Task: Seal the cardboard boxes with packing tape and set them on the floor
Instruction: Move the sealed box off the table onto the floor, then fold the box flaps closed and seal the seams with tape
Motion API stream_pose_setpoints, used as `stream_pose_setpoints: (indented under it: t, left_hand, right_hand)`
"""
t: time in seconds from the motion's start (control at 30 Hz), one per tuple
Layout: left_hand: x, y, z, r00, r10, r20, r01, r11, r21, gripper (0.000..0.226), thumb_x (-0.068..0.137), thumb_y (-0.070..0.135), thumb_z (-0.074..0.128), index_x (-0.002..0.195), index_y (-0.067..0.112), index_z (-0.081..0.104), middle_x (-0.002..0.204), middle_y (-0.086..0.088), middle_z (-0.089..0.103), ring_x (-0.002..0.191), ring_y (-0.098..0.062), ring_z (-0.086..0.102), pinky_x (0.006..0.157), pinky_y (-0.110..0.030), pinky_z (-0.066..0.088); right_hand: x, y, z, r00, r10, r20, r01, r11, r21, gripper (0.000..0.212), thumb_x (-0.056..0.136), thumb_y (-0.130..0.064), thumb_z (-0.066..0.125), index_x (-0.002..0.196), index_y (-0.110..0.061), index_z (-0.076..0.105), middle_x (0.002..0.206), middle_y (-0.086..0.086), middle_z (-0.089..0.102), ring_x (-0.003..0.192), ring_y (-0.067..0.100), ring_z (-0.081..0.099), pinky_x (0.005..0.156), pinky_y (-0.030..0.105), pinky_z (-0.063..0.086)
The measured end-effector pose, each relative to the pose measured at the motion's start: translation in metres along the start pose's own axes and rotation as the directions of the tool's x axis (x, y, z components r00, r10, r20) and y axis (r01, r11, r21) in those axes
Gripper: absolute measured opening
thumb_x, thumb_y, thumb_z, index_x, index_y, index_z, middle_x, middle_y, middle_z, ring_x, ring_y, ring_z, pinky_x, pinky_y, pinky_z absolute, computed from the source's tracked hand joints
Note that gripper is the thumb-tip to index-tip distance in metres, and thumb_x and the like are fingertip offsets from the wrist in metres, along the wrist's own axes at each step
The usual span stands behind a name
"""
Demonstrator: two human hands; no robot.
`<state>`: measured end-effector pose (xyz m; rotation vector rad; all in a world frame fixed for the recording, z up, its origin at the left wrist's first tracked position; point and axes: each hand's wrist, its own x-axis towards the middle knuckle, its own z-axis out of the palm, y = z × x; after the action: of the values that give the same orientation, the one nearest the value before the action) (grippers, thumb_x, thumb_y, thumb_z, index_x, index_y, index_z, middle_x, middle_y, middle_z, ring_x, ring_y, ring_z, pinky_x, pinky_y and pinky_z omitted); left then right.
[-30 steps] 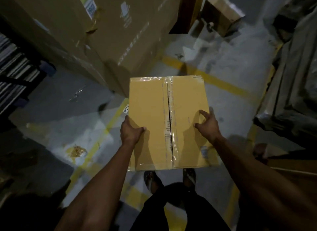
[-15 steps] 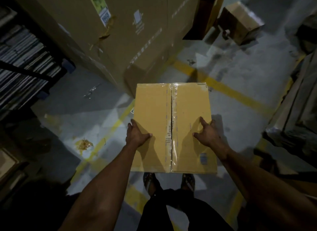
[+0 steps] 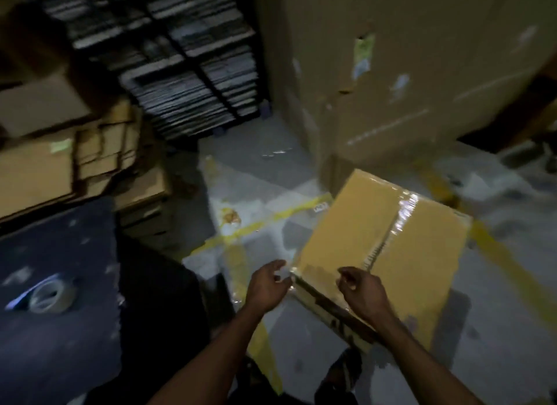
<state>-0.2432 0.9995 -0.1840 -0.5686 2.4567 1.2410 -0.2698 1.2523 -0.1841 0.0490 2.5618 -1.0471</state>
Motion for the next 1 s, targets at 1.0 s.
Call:
stream_pose_setpoints:
  t: [1.0]
  left_hand:
    - [-0.072,-0.299,-0.615,0.665,-0.177,-0.726,-0.210,0.888,-0.409,0.005,0.092,0.027,0.076,0.097,0.025,0.076,0.089,-0.001,0.078,0.088,-0.020,0.075,0.087,-0.047,0.062]
  right_hand:
    - [0.015,-0.672,0.345,0.570,-0.722,0.392,0.812,0.567,-0.138,0.022,0.095,-0.035,0.066,0.113,-0.027,0.075,0.104,-0.010,0.074,0.090,0.005,0.069,0.071,0.022,0.054]
